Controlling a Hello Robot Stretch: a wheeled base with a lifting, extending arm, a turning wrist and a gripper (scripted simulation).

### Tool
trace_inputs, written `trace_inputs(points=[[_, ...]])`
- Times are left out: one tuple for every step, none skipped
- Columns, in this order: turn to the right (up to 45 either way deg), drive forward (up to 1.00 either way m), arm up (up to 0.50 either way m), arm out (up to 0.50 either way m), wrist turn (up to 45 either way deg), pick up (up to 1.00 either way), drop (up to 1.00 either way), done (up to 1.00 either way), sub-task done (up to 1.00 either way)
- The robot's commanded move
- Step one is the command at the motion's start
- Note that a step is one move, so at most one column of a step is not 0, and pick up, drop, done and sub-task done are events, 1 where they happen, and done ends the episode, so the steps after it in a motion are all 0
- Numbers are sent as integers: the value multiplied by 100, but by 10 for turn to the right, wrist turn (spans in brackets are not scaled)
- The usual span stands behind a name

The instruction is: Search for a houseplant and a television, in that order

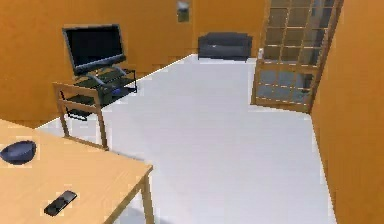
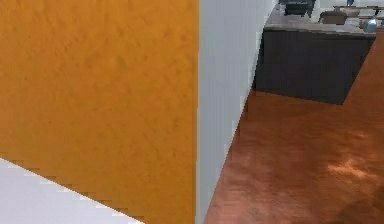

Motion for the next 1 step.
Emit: trace_inputs(points=[[180, 0, 0, 0, 0, 0, 0, 0, 0]])
